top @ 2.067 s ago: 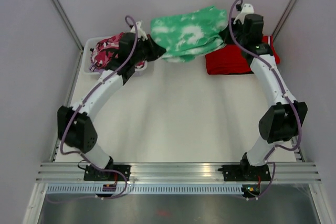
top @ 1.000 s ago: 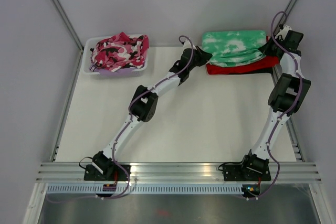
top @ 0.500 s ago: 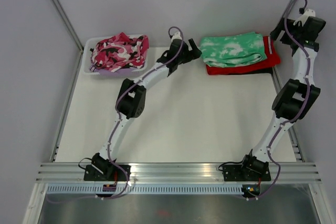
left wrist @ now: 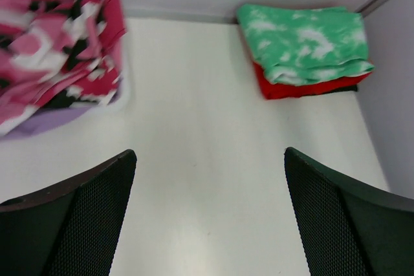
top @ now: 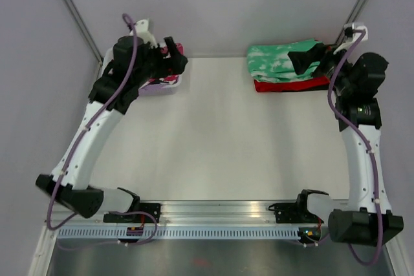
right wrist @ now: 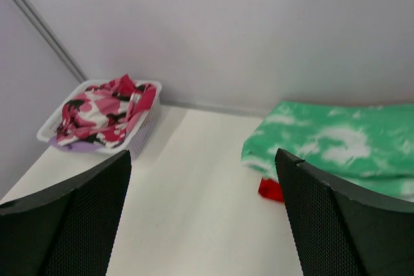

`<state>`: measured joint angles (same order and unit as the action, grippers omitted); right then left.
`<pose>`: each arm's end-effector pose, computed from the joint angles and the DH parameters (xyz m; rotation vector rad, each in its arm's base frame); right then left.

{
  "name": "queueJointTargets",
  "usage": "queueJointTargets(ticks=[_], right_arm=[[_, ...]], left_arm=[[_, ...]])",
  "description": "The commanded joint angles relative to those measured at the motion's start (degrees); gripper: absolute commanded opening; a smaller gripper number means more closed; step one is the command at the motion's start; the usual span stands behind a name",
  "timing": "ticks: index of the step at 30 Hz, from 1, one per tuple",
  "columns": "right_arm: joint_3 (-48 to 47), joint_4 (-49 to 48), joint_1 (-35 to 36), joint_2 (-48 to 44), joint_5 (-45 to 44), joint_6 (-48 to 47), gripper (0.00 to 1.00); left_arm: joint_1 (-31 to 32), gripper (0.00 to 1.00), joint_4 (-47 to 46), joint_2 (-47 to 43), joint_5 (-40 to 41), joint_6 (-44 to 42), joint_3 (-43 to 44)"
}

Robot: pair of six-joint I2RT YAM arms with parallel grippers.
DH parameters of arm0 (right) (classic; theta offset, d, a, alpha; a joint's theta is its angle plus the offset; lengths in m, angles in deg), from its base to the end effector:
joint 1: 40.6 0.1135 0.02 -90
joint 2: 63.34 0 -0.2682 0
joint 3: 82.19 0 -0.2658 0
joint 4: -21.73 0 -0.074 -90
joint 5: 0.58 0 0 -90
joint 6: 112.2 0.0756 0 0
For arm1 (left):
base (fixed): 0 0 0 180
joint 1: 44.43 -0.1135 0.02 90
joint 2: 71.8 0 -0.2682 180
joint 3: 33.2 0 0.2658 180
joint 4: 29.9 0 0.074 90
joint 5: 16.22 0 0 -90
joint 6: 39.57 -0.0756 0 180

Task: Fold and stack the trousers
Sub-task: Neatly place the folded trousers to the corner

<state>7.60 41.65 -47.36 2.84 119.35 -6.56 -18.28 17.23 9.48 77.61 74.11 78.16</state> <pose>0.2960 0.0029 0.4771 -0.1287 1.5251 0.5144 0.3184 -0.1507 0.4680 -0.0060 1.9027 -0.5347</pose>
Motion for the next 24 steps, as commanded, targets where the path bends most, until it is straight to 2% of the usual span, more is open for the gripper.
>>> queueJointTargets(ticks=[1, 2, 4, 9, 11, 16, 21, 24], right_arm=[[9.28, 5.39, 0.09, -4.81, 1.09, 3.44, 0.98], [10.62, 7.69, 0.09, -6.22, 1.01, 3.0, 0.98], [15.08, 12.79, 0.17, -10.78, 2.22, 1.07, 0.98], [27.84, 11.14, 1.14, -23.79, 3.82, 5.36, 0.98], [29.43, 12.19, 1.14, -27.39, 1.98, 5.37, 0.98], [31.29, 13.6, 2.72, -29.26, 1.89, 5.72, 0.98], [30.59, 13.87, 6.85, -27.85, 1.79, 3.7, 0.98], [28.49, 15.18, 11.85, -27.24, -0.3, 1.15, 0.98]], left_arm=[[-4.35, 1.0, 10.56, -6.01, -3.57, -2.32, -11.62], [-5.05, 1.0, 10.82, -10.91, -3.57, -2.15, -13.66], [-5.93, 1.0, 11.35, -15.25, -3.57, -1.62, -19.36], [-8.48, 1.0, 11.7, -28.35, -5.5, 1.18, -29.49], [-8.66, 1.0, 11.62, -31.86, -4.28, 2.33, -33.88], [-8.57, 1.0, 9.16, -43.73, -0.76, 2.42, -41.1], [-8.57, 1.0, 9.77, -47.26, 0.9, 1.02, -41.37], [-8.57, 1.0, 10.65, -47.96, 3.1, 2.07, -41.02]])
